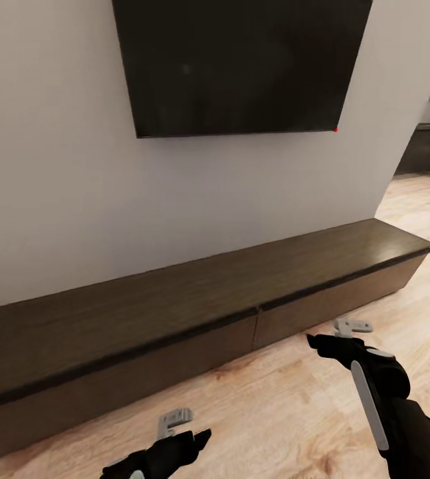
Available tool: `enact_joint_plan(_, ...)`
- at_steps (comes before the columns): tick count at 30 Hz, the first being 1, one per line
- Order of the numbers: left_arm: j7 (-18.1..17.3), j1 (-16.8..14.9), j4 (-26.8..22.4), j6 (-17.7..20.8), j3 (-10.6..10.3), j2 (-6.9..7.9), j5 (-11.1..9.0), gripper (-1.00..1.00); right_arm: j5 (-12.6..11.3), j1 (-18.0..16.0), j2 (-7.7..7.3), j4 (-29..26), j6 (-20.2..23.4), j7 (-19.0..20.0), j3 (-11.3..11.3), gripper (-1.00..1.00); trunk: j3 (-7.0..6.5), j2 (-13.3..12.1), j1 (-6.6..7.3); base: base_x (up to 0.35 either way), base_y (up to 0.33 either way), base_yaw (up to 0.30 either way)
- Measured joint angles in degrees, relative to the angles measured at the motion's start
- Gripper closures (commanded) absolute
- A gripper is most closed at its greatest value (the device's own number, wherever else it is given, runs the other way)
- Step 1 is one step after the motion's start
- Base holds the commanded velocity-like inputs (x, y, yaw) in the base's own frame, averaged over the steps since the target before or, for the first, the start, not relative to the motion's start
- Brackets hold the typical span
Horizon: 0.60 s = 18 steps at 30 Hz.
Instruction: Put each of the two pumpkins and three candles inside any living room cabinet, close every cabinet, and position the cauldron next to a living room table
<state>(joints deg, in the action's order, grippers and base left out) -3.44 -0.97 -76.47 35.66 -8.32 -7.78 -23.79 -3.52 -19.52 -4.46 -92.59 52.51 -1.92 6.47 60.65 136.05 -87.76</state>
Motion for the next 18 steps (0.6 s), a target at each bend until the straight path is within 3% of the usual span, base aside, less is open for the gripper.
enact_joint_plan(3,0.1,-2.7,6.3,0.1,-3.4,-0.32,0.0,-1.0,0.0,-0.2,-0.05,0.0,0.4,0.0,0.0,-1.0,0.0,0.0,0.0,0.003,0.0,-0.3)
enact_joint_plan(7,0.3,-3.6,8.9,0.0,-4.8,-0.42,0.0,-1.0,0.0,-0.3,-0.05,0.0,0.5,0.0,0.0,-1.0,0.0,0.0,0.0,0.001,0.0,-0.3)
enact_joint_plan(9,0.3,-3.8,9.5,-0.8,-4.6,-0.32,-0.1,-1.0,0.0,-0.3,-0.11,0.0,0.6,0.0,0.0,-1.0,0.0,0.0,0.0,0.0,0.0,-0.3)
enact_joint_plan(10,0.2,-3.9,10.1,-3.5,-2.2,-0.11,-1.2,-1.0,0.0,-0.3,-0.16,0.0,0.6,0.0,0.0,-1.0,0.0,0.0,0.0,0.0,0.0,-0.3)
enact_joint_plan(13,0.1,-3.9,10.2,-4.6,-0.8,-0.01,-2.6,-1.0,0.0,-0.3,-0.18,0.0,0.6,0.1,0.0,-1.0,0.0,0.0,0.0,0.0,0.0,-0.3)
enact_joint_plan(18,0.2,-3.9,10.4,-5.3,-0.5,0.05,-3.4,-1.0,0.0,-0.3,-0.18,0.0,0.6,0.1,0.0,-1.0,0.0,0.0,0.0,0.0,0.0,-0.3)
